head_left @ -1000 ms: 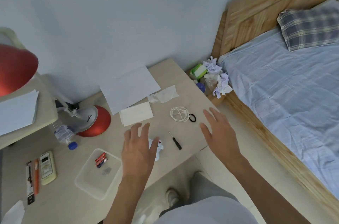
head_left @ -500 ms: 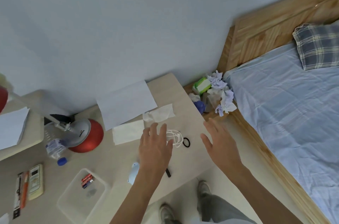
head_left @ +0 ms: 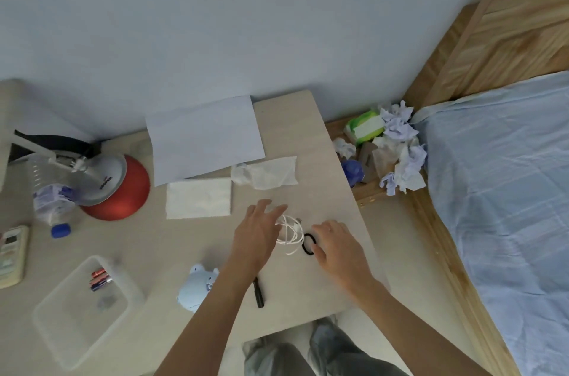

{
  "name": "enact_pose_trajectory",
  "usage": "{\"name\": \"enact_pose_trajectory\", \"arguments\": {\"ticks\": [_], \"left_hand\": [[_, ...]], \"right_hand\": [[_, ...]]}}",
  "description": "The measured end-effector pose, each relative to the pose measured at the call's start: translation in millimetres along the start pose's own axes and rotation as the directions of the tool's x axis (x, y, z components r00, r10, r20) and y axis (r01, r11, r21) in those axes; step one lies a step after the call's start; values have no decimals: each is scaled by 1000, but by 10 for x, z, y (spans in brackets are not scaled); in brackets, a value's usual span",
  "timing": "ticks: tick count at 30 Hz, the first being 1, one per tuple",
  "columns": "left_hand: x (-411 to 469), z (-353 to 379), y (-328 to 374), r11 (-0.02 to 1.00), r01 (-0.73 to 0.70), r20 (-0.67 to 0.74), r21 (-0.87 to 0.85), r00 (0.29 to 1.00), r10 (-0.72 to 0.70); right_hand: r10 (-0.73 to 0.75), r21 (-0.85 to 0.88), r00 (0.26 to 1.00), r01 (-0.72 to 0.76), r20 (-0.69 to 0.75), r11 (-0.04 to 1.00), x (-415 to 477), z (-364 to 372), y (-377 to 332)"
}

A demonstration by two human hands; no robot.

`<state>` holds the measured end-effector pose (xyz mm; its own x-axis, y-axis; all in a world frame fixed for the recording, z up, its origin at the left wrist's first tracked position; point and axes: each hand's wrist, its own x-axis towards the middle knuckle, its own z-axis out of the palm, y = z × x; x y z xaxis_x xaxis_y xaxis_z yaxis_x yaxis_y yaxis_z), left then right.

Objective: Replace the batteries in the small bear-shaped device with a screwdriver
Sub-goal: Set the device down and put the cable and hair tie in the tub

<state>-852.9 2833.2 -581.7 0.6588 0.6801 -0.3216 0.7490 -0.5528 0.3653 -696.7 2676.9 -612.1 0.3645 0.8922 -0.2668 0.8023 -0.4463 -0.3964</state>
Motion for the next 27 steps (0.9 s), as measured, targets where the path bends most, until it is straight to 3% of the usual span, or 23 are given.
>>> {"name": "enact_pose_trajectory", "arguments": {"ticks": [5, 16, 21, 27], "left_hand": [[-78, 192, -101, 995, 51, -24, -83, 998, -53], [-136, 341, -174, 940, 79, -155, -332, 978, -137], [-237, 260, -174, 925, 46, -203, -377, 970, -131], [-482, -156, -110, 932, -8, -276, -362, 956, -99]], "right_hand": [[4, 45, 998, -1, -69, 999, 117, 143, -58], [16, 36, 1000, -15, -9, 999, 21, 141, 92], [68, 103, 998, -69, 17, 992, -83, 2, 138], [122, 172, 990, -109, -67, 979, -163, -292, 50]]}}
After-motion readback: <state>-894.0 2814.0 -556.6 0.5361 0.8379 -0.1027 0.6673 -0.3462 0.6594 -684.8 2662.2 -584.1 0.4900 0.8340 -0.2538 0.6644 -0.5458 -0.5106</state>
